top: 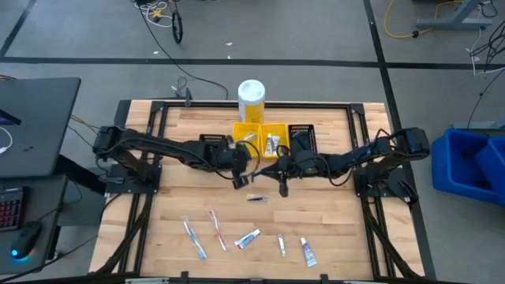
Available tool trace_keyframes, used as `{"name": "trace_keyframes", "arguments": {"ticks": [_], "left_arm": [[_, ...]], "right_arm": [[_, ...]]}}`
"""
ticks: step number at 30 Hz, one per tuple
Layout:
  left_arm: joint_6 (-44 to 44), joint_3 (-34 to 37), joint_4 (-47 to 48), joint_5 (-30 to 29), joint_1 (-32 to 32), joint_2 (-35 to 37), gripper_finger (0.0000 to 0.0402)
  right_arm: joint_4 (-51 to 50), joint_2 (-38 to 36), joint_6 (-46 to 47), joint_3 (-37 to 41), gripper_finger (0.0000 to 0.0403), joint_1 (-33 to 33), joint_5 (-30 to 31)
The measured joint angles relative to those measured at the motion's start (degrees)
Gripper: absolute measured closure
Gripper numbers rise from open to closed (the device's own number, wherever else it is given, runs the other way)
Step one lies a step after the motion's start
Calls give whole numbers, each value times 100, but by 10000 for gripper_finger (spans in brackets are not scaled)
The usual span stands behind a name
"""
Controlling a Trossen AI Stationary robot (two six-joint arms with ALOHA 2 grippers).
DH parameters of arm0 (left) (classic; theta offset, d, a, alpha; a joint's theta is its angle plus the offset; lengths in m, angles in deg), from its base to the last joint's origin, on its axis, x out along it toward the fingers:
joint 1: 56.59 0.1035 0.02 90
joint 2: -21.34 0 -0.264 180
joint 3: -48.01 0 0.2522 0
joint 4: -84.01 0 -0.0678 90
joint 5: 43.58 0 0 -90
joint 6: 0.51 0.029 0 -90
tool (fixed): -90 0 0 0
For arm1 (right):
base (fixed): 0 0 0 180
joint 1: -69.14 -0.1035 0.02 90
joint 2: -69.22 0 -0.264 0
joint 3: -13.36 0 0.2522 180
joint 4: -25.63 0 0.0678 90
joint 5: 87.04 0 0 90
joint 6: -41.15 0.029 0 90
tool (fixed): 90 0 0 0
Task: Pick & Place Travel size toiletries
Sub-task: Put the blue razor into the right black bin
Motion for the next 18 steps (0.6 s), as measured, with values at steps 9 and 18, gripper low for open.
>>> {"name": "trace_keyframes", "arguments": {"ticks": [9, 18], "left_arm": [[-191, 187, 1535, -480, -11, 1348, 301], [-229, 2215, 129, -423, 4, 3379, 301]], "right_arm": [[-2362, -1852, 0, 0, 354, -1, 1177], [-3969, -2795, 1224, 462, 354, 293, 3968]]}}
